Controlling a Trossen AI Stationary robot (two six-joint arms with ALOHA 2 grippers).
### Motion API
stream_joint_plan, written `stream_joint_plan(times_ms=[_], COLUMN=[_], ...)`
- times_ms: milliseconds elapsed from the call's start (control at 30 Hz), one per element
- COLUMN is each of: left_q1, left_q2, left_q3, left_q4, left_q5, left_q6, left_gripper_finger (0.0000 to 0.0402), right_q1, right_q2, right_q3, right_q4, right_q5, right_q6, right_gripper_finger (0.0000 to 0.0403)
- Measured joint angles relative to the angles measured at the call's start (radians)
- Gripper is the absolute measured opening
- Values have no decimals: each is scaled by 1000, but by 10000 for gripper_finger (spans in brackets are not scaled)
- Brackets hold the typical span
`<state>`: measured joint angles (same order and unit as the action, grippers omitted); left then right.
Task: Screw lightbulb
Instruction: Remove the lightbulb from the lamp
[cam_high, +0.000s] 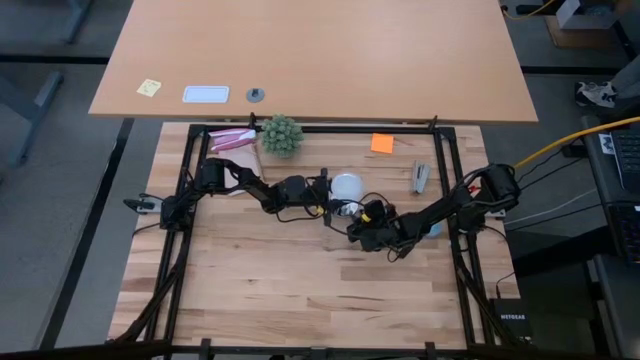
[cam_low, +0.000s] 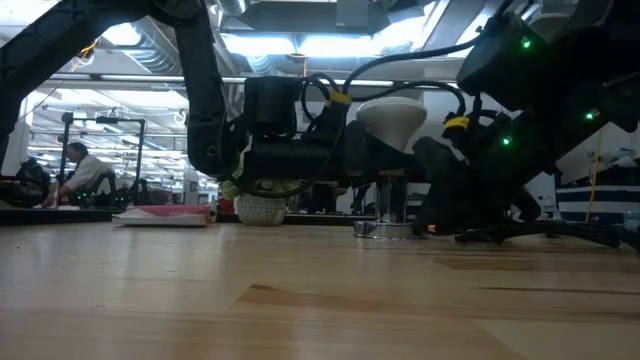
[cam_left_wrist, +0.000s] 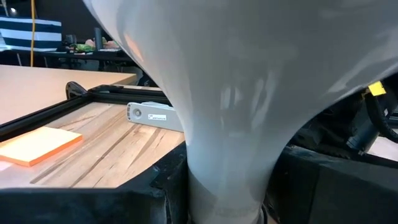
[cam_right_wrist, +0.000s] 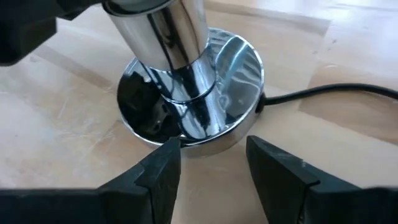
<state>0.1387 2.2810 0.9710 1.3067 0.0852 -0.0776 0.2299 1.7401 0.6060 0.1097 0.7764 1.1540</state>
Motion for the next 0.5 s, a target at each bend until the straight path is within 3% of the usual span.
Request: stream_joint_plan(times_ms=[267, 400, 500], left_q1=[2, -4, -4], left_q2=[0, -1, 0], left_q3=[0, 0, 0], left_q4=[2, -2, -2], left_q5=[-8, 24, 27], left_q6=[2, -3, -6], left_gripper_finger=[159, 159, 159], right_q1=[-19, -52, -73], right_q2=[0, 2, 2], right_q3=[-2, -5, -2], right_q4=[-29, -36, -36], right_q5=[76, 184, 145], right_q6=[0, 5, 2], right_gripper_finger=[188, 188, 188])
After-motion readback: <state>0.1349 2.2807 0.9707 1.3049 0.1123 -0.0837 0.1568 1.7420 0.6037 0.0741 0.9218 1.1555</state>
